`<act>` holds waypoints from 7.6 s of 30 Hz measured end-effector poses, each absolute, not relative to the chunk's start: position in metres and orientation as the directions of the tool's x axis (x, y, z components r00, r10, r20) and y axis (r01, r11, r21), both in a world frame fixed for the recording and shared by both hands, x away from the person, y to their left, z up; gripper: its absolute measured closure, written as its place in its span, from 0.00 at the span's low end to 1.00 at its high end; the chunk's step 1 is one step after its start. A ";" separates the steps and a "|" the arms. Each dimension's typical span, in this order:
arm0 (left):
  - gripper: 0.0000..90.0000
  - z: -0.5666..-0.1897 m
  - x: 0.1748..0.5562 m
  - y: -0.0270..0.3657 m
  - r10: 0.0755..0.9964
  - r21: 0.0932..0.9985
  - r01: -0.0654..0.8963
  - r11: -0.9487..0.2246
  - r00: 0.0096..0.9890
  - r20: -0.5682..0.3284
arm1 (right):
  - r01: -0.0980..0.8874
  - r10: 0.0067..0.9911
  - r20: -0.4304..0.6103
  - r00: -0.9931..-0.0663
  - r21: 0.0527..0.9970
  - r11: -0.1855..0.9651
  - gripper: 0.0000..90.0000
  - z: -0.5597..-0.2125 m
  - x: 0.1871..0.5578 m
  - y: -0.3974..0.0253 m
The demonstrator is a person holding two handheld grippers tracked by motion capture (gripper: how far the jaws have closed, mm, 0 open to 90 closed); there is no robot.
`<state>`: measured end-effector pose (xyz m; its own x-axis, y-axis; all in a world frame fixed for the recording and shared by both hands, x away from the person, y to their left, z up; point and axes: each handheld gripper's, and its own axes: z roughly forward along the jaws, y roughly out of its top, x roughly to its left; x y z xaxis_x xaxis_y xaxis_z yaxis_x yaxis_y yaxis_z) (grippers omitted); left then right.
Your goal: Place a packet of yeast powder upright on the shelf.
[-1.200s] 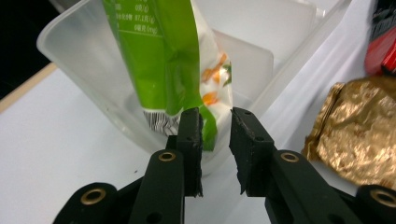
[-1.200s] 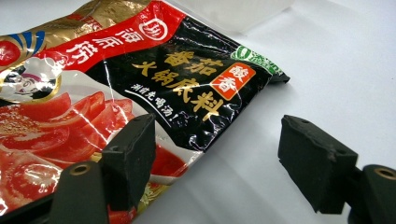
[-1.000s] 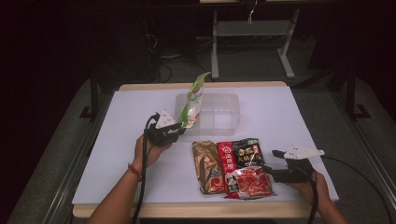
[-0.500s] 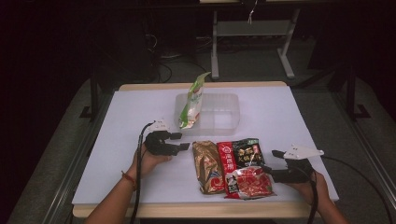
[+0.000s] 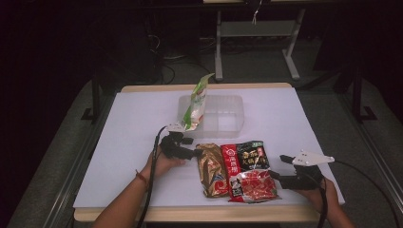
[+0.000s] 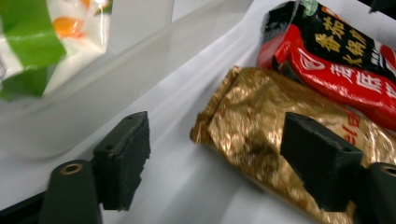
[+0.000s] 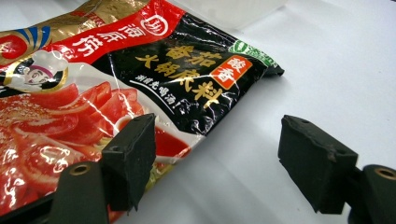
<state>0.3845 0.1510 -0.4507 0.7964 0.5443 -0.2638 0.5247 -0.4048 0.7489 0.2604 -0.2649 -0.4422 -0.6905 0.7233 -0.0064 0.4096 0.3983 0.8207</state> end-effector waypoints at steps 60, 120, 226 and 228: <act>0.96 -0.414 0.347 0.144 0.480 0.859 0.409 -0.306 0.846 -0.232 | 0.411 0.736 -0.006 -0.677 0.827 0.385 0.31 -0.440 0.258 -0.272; 0.98 -0.310 0.331 0.163 0.484 0.964 0.253 0.079 0.836 -0.259 | 0.433 0.768 0.014 -0.640 0.832 0.345 0.31 -0.440 0.262 -0.277; 0.79 -0.379 0.409 0.116 0.728 0.961 0.221 -0.165 0.685 -0.033 | 0.442 0.755 0.010 -0.655 0.816 0.372 0.32 -0.445 0.259 -0.276; 0.77 -0.380 0.408 0.116 0.722 0.959 0.220 -0.179 0.692 -0.024 | 0.441 0.753 0.010 -0.658 0.816 0.375 0.33 -0.445 0.259 -0.276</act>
